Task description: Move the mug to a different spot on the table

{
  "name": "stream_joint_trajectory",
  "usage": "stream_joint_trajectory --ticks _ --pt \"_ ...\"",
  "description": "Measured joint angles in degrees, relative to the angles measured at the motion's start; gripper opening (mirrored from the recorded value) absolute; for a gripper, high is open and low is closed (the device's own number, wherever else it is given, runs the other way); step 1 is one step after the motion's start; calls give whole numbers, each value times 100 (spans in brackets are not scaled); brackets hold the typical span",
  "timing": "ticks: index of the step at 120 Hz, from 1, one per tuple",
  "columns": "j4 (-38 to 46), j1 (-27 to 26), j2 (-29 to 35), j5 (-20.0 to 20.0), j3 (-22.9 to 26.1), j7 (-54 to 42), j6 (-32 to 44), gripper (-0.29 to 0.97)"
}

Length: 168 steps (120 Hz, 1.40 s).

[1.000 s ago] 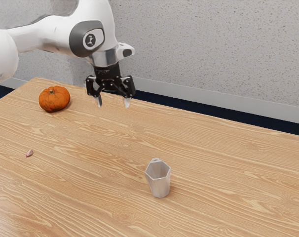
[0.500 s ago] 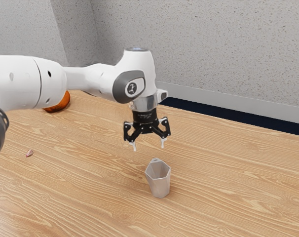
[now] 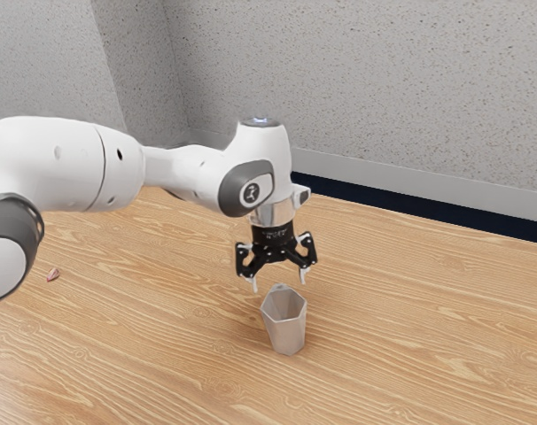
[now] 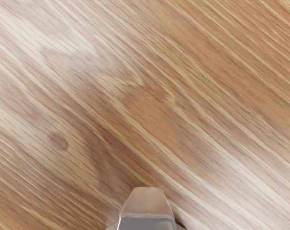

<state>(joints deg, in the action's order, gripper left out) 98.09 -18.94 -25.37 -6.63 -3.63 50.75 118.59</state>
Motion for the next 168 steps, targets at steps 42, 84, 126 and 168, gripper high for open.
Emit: stream_joint_trajectory --ticks 42,84,126,168 --pt "61 3 -141 -295 12 161 156 68" --pt "139 21 -307 -441 12 267 298 68" --pt "143 22 -350 -458 12 340 391 49" --pt "142 12 -319 -589 12 428 376 20"
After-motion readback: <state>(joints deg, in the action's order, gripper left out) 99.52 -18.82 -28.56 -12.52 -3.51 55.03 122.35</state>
